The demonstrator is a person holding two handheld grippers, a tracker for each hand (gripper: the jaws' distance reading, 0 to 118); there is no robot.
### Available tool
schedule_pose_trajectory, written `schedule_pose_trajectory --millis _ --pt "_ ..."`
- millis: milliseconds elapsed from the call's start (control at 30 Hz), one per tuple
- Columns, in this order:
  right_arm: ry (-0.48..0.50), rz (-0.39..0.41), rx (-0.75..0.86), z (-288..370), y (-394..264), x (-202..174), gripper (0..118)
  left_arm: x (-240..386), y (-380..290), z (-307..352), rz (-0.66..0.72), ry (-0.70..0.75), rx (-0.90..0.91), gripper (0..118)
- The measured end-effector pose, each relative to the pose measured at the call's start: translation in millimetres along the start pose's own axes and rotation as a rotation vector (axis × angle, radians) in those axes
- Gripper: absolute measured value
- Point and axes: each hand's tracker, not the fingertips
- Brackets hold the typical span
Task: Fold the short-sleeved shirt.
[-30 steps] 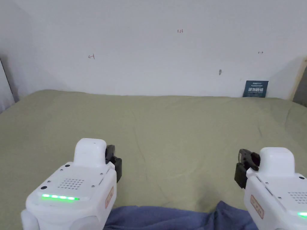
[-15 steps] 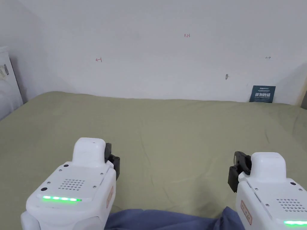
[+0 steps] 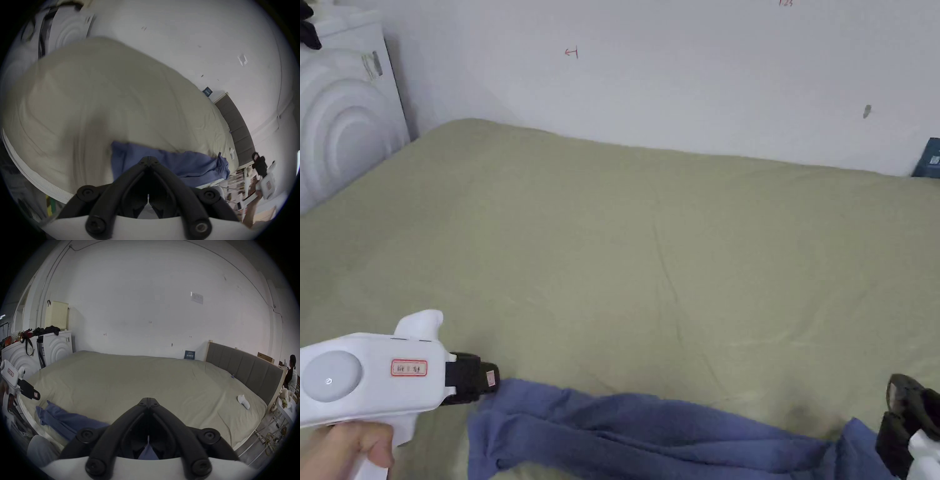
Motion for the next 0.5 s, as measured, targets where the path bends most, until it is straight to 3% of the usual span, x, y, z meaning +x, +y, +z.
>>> schedule_pose_trajectory --millis 133,167,200,233,267,300,500 --pt "0.007 0.002 -0.043 0 -11 -6 2 -26 11 -8 0.081 -0.033 -0.073 0" --pt "0.007 0.007 -0.051 -1 -14 -7 2 -31 13 -10 0.103 -0.063 -0.089 6" --pt "0.01 0.02 -0.068 -3 -16 -9 2 -35 15 -11 0.114 -0.1 -0.107 31" --pt "0.008 0.03 -0.082 -5 -18 -10 2 -38 17 -15 0.117 -0.123 -0.134 68" --pt "0.008 0.03 -0.085 -6 -19 -11 2 -39 16 -21 0.124 -0.134 -0.161 113" --pt "0.011 0.029 -0.093 -6 -20 -12 2 -41 14 -28 0.125 -0.16 -0.178 118" --pt "0.008 0.032 -0.122 -6 -24 -14 2 -55 10 -65 0.169 -0.233 -0.245 118"
